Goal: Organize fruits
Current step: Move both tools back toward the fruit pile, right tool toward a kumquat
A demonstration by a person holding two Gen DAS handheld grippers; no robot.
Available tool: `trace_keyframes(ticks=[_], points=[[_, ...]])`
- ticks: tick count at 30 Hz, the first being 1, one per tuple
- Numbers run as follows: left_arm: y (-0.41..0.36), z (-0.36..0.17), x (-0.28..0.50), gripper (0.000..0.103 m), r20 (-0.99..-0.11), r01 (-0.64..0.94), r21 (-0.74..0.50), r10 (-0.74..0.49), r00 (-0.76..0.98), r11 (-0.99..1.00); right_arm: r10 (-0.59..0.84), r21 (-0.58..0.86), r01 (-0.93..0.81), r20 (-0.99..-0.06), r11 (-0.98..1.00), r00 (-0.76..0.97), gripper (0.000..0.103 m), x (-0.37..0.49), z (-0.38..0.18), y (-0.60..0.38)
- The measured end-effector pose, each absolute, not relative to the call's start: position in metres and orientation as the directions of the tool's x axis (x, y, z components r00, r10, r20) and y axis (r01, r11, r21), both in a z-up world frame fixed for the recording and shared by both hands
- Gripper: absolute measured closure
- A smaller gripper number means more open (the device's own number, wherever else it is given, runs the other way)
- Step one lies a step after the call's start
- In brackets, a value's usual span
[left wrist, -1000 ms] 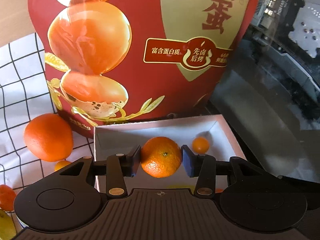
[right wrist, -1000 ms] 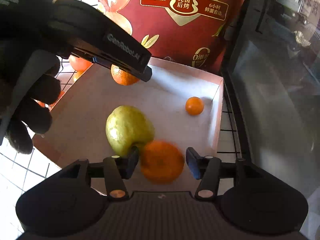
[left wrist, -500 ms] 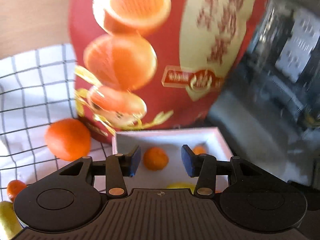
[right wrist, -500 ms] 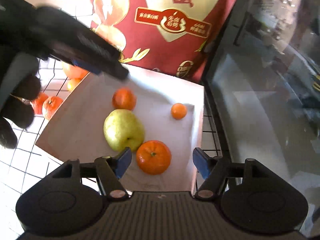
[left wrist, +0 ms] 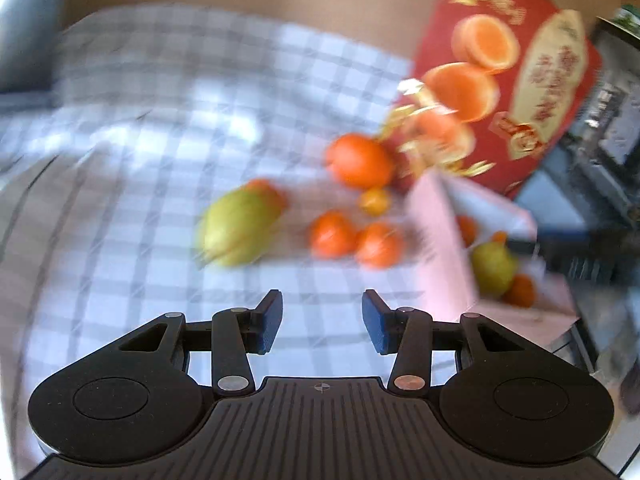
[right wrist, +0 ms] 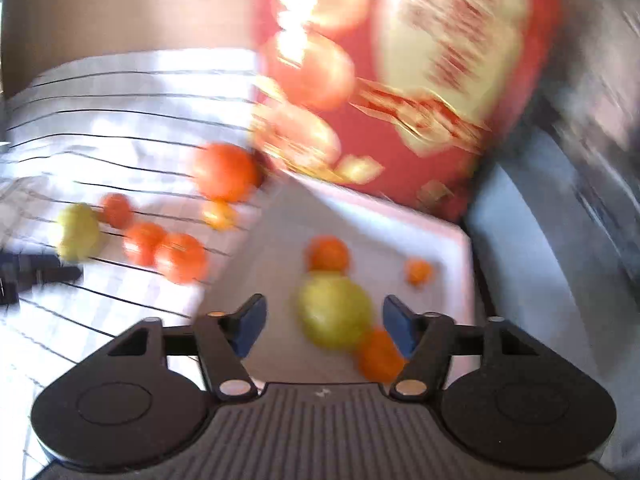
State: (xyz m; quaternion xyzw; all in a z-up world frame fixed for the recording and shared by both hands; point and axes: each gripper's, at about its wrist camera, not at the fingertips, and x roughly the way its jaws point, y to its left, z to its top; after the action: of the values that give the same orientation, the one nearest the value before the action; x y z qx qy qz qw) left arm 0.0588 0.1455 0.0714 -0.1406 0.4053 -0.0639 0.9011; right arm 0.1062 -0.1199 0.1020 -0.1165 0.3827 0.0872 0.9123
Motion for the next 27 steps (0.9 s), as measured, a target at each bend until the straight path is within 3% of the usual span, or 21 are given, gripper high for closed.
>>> trace_keyframes(ticks=[3,7,16,17,23,25,27], points=[[0.171,0.066,0.042,0.054,-0.722,-0.052,-0.326,-0.214,0.658,0.944,0.150,-0.116,-0.330,-0.720,0.937,0.678,0.063,0.120,0.113,-0.092],[0.196,0.066,0.030,0.054,-0.710,-0.084,-0.345,-0.201,0.675,0.935,0.203,-0.059,-0.376,-0.758,0.925,0.619,0.064,0.156,0.117,-0.054],[0.238,0.058,0.010,0.055,-0.721,-0.147,-0.371,-0.185,0.668,0.917,-0.045,-0.200,-0.258,-0.862,0.945,0.504,0.063,0.254,0.051,0.004],[0.241,0.056,0.008,0.055,-0.723,-0.156,-0.374,-0.182,0.667,0.914,-0.045,-0.197,-0.256,-0.866,0.946,0.498,0.054,0.257,0.046,0.003],[0.253,0.048,0.006,0.055,-0.745,-0.182,-0.365,-0.169,0.645,0.913,-0.048,-0.211,-0.309,-0.885,0.927,0.462,0.055,0.265,0.032,0.020],[0.253,0.048,0.006,0.055,-0.743,-0.179,-0.367,-0.172,0.647,0.913,-0.050,-0.211,-0.308,-0.888,0.928,0.457,0.058,0.262,0.027,0.022],[0.253,0.049,0.006,0.055,-0.745,-0.176,-0.361,-0.170,0.645,0.916,-0.035,-0.200,-0.311,-0.885,0.929,0.464,0.071,0.259,0.026,0.022]])
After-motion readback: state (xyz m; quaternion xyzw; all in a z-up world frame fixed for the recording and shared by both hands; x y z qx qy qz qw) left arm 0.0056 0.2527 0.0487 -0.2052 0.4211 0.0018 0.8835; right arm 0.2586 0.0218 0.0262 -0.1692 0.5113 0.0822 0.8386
